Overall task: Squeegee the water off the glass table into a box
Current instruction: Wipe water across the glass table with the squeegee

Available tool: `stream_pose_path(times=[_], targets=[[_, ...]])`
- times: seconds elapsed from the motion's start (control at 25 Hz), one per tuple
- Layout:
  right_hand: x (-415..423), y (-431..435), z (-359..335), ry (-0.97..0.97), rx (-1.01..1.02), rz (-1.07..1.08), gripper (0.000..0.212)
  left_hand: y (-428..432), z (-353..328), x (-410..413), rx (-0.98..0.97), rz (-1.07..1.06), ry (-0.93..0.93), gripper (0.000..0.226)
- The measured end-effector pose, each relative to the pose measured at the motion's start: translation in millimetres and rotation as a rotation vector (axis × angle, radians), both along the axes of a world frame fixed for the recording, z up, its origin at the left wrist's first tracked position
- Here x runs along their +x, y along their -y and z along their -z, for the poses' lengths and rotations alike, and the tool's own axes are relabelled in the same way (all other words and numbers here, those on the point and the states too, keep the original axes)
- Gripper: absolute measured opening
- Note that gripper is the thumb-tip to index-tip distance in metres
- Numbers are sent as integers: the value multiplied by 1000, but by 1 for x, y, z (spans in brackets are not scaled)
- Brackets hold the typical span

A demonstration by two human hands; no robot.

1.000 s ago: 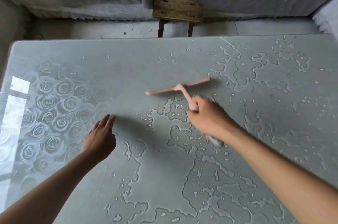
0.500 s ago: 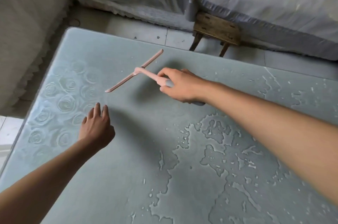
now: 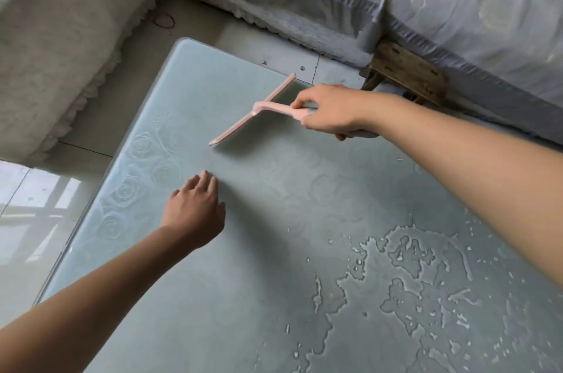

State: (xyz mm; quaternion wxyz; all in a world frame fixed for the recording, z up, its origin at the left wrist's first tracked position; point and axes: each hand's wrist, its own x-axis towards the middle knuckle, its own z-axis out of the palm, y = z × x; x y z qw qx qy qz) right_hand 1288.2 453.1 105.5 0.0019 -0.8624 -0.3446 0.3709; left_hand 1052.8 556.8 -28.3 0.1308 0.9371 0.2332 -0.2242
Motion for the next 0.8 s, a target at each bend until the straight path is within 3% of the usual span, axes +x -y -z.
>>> stream_pose_path(times=[0.32, 0.56, 0.8], targets=[[-28, 65, -22, 79, -204, -68, 24, -12, -1, 7, -24, 12, -55, 44], [-57, 146, -31, 22, -340, -52, 25, -9, -2, 8, -45, 19, -121, 50], [-61, 147, -56, -76, -541, -68, 29, -9, -6, 9, -23, 45, -153, 52]])
